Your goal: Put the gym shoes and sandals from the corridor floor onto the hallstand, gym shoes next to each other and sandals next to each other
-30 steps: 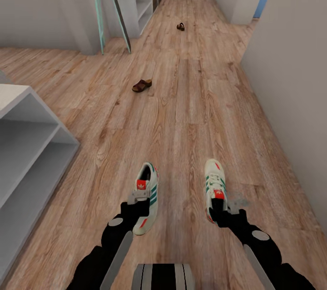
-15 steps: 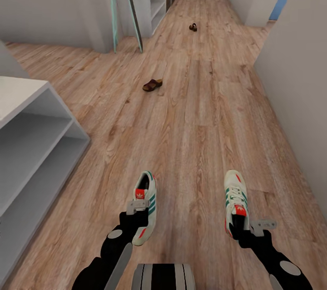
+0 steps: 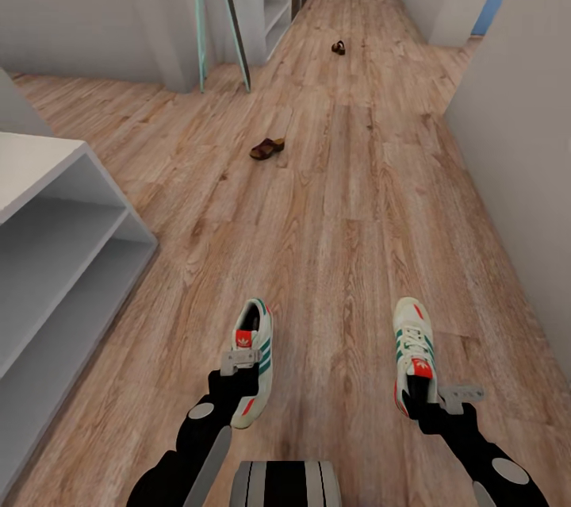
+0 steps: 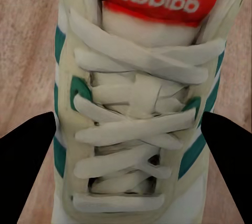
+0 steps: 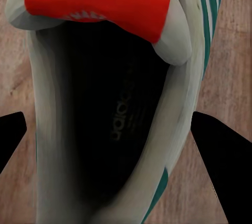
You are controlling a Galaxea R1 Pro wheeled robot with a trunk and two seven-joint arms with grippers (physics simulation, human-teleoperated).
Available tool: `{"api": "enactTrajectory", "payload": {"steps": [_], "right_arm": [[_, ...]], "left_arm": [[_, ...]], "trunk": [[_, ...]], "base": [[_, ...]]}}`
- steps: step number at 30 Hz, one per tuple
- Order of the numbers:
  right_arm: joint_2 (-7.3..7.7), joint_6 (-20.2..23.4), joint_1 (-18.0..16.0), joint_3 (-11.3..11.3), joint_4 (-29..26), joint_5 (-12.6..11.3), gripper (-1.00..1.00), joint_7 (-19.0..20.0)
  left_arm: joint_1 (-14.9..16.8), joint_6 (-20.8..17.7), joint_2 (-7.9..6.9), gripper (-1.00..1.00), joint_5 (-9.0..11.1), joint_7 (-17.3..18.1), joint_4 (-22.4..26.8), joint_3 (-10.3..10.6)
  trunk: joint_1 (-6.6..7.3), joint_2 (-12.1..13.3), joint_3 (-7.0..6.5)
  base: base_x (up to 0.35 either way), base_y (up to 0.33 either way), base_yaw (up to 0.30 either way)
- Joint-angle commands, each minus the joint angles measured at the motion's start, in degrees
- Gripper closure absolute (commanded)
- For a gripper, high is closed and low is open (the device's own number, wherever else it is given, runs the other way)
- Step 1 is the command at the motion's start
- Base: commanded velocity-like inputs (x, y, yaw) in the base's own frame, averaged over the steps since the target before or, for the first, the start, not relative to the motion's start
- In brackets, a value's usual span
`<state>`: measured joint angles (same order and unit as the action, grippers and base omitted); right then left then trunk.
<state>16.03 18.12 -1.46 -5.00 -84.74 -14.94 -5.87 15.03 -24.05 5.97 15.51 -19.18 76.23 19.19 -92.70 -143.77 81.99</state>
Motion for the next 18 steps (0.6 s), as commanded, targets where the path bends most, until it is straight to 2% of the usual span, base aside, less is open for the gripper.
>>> {"api": "enactTrajectory", "payload": {"steps": [1,18], "right_arm": [[0.01,0.00,-0.01,0.09,-0.02,0.00,1.00,-0.03],[0.06,-0.02,0.05,0.52,0.01,0.07,1.00,-0.02]], "left_arm": [[0.00,0.12,0.04,1.00,-0.01,-0.02,-0.20,-0.01],[0.00,2.18,0.32,1.00,-0.13,-0.03,-2.19,0.03]], "trunk": [[0.00,0.00,0.00],[0.00,0.00,0.00]], "base": [[0.000,-0.143,0.002],[0.000,-0.260,0.009]]}}
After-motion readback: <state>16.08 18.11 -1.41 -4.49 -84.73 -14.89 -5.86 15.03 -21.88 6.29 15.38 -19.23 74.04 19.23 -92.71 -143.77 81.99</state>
